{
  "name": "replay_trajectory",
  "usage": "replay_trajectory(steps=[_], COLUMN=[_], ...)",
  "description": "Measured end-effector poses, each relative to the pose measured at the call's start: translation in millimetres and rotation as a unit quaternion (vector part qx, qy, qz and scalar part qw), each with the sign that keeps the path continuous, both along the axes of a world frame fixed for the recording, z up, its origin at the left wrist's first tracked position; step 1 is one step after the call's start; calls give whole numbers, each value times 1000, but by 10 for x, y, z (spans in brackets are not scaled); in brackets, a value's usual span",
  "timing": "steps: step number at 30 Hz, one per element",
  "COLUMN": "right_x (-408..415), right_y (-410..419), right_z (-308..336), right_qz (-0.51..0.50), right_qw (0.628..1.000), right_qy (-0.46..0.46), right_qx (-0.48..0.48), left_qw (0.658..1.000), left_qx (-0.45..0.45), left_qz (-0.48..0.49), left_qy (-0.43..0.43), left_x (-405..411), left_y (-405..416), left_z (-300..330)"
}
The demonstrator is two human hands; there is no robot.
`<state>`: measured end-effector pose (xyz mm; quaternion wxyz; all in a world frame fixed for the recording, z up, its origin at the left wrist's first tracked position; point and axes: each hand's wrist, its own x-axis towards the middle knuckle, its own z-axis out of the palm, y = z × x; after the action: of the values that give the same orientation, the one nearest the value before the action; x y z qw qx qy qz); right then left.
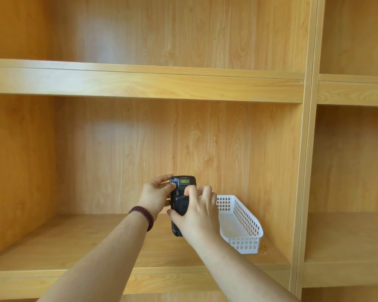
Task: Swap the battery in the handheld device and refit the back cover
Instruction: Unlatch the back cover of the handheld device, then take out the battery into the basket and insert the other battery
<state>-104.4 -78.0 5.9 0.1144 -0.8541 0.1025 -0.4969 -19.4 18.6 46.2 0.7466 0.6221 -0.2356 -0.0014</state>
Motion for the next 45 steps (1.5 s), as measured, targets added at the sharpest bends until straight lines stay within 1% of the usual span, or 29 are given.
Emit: replay_trajectory(steps=[4,9,13,16,17,19,22,27,30,34,39,42,45], right_x=[52,84,119,176,207,281,371,525,600,673,714,718,706], right_y=[83,94,-18,-167,-230,-330,-333,-360,-328,-316,-405,-410,-415], right_z=[-121,-123,77,281,317,303,107,-197,-384,-620,-729,-751,-804], right_qz=[-9,39,61,86,88,76,68,34,-1,-54,-60,-74,-92], right_qw=[999,997,995,986,982,968,949,937,928,929,918,915,918], right_qy=[-27,1,2,-12,7,72,145,252,314,341,364,380,377], right_qx=[21,62,83,139,170,227,273,242,200,137,144,111,86], left_qw=[1000,1000,1000,1000,1000,1000,999,999,999,999,999,999,999], left_qx=[10,12,11,24,25,25,25,28,32,33,30,28,27], left_qz=[-1,-7,-16,-12,-8,-1,8,15,19,15,3,-1,-4], left_qy=[-1,4,2,5,7,13,23,31,33,37,38,37,36], left_x=[43,103,170,232,260,322,426,549,608,656,656,661,653], left_y=[-5,-22,18,80,104,149,196,242,247,240,217,189,176], left_z=[-17,-107,-135,-149,-157,-172,-200,-242,-262,-285,-300,-305,-304])
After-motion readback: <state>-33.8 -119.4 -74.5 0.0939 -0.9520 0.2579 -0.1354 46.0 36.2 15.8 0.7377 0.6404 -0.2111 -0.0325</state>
